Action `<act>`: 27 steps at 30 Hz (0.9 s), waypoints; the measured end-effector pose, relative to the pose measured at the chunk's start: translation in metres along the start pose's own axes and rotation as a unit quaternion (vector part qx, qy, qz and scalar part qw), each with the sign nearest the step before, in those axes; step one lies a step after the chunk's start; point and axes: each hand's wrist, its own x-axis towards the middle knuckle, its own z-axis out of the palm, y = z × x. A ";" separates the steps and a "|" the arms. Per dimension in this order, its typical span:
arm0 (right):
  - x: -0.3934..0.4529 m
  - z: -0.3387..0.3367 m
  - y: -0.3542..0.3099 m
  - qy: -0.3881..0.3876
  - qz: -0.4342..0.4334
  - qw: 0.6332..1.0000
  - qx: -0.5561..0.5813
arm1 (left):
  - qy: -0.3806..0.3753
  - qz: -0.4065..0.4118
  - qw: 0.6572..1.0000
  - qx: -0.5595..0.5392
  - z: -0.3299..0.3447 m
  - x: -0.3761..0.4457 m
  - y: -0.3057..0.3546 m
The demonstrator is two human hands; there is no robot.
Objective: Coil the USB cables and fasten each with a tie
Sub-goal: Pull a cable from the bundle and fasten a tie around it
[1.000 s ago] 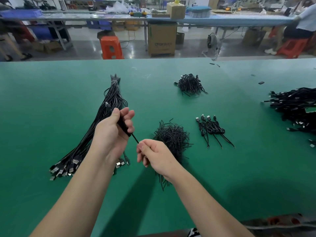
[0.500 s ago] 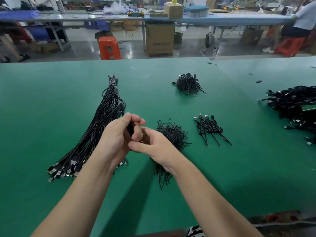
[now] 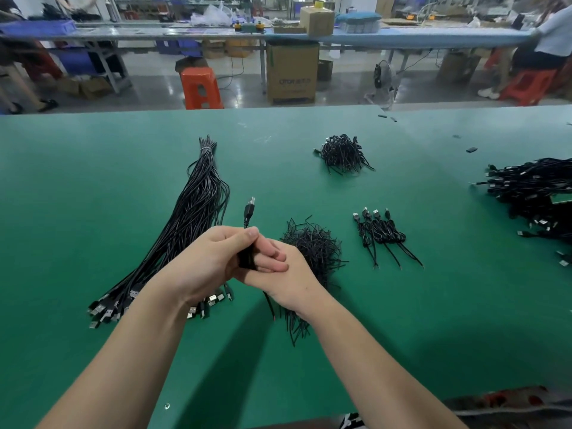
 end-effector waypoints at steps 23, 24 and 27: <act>-0.004 -0.009 0.002 0.040 -0.115 0.820 -0.560 | 0.194 0.077 0.829 0.519 0.001 0.001 0.009; -0.004 -0.009 0.002 0.036 -0.112 0.818 -0.563 | 0.190 0.079 0.831 0.517 -0.002 0.002 0.008; -0.002 -0.007 0.001 0.008 -0.073 0.844 -0.532 | 0.186 0.076 0.839 0.505 -0.007 0.007 0.006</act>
